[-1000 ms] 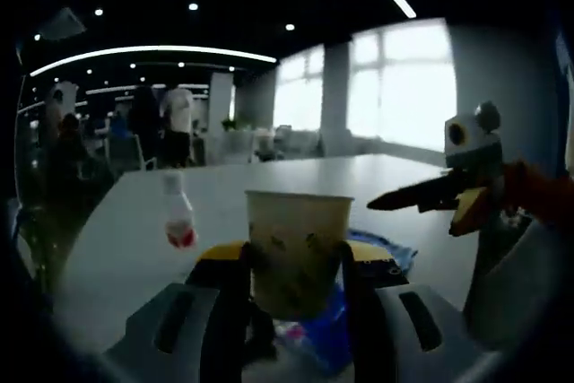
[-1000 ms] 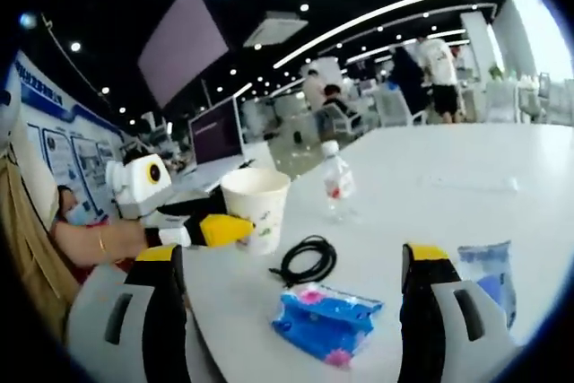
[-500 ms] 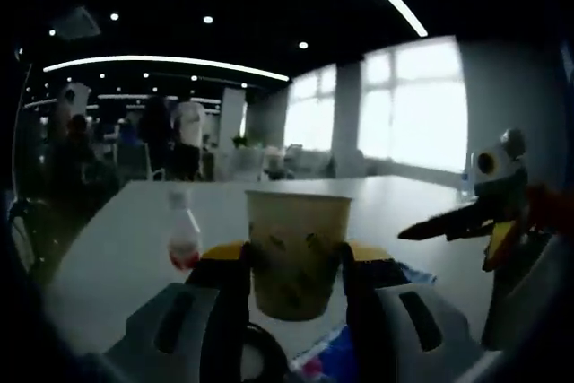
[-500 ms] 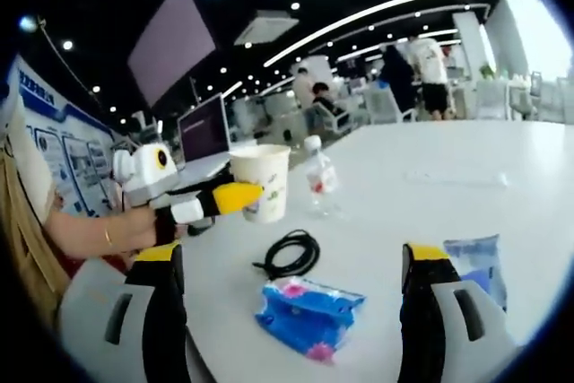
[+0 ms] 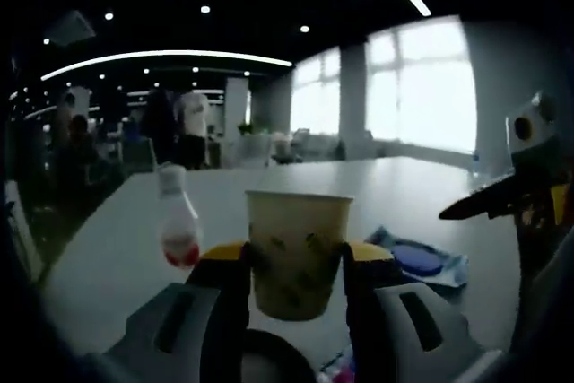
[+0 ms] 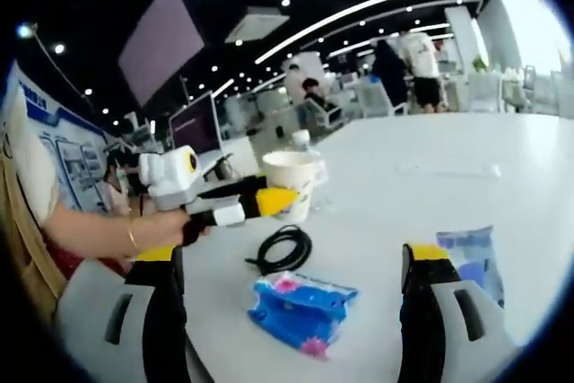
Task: Arrange the tabletop items into an orderly group along one side of the table until the central work area is clear of visible clutter.
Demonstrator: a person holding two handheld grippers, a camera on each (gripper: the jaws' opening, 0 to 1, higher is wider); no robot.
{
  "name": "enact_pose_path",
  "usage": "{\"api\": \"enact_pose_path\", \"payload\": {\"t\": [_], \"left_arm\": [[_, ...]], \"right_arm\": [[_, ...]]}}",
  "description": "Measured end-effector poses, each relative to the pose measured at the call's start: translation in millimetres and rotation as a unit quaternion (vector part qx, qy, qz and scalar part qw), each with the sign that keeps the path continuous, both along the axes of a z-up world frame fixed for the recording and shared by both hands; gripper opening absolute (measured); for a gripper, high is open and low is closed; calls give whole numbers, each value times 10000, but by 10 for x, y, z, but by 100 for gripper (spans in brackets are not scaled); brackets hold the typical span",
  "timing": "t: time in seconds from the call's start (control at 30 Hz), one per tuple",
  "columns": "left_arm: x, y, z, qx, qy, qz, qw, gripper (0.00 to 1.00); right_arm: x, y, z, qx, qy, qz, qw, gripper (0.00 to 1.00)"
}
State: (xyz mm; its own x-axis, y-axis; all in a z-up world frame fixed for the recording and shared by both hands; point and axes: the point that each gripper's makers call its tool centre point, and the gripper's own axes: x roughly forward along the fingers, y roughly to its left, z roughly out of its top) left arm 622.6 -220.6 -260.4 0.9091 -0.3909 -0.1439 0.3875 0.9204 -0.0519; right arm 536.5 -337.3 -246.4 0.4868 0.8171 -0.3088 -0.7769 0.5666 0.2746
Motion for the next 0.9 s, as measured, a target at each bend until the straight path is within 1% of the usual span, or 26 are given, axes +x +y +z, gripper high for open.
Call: {"api": "enact_pose_path", "payload": {"t": [0.07, 0.13, 0.2, 0.27, 0.3, 0.37, 0.47, 0.57, 0.7, 0.83, 0.9], "left_arm": [[80, -13, -51, 131, 2, -5, 9999, 39], [142, -6, -92, 217, 18, 13, 9998, 39], [211, 13, -118, 125, 31, 50, 9999, 39], [284, 36, -138, -46, 13, 96, 9999, 39], [312, 46, -156, -41, 26, 121, 9999, 39], [381, 106, -218, 185, 33, 287, 9994, 39], [465, 138, -293, -2, 93, 349, 9993, 39], [538, 148, -327, 154, -17, 366, 9992, 39], [641, 152, -346, -13, -92, 408, 9991, 39], [746, 157, -400, -151, -64, 531, 9985, 39], [783, 163, -421, -160, -81, 606, 9980, 39]], "right_arm": [[16, -28, -27, -92, -7, -51, 9999, 99], [52, -58, -37, -89, 13, -154, 9998, 99], [57, -69, -43, -56, 72, -177, 9998, 99], [62, -73, -44, -49, 68, -203, 9998, 99], [60, -71, -48, -65, 79, -208, 9997, 99], [64, -72, -67, -90, 98, -215, 9997, 99], [63, -72, -93, -131, 121, -216, 9996, 99], [65, -79, -119, -184, 142, -228, 9995, 99], [69, -78, -148, -218, 155, -233, 9994, 99], [72, -103, -186, -275, 199, -260, 9991, 99], [75, -125, -215, -301, 252, -277, 9988, 99]]}}
